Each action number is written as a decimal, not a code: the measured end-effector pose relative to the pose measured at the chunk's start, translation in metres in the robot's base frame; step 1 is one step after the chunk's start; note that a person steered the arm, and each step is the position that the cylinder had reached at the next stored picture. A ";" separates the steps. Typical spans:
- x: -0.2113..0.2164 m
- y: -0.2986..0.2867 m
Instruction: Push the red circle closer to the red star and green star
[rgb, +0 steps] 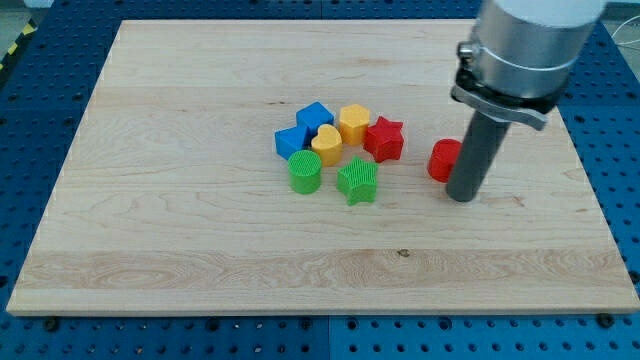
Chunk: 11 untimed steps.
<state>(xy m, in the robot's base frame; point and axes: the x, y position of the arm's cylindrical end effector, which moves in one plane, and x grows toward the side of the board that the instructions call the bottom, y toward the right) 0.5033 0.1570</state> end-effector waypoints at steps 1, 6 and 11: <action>-0.002 0.030; -0.043 -0.024; -0.022 -0.041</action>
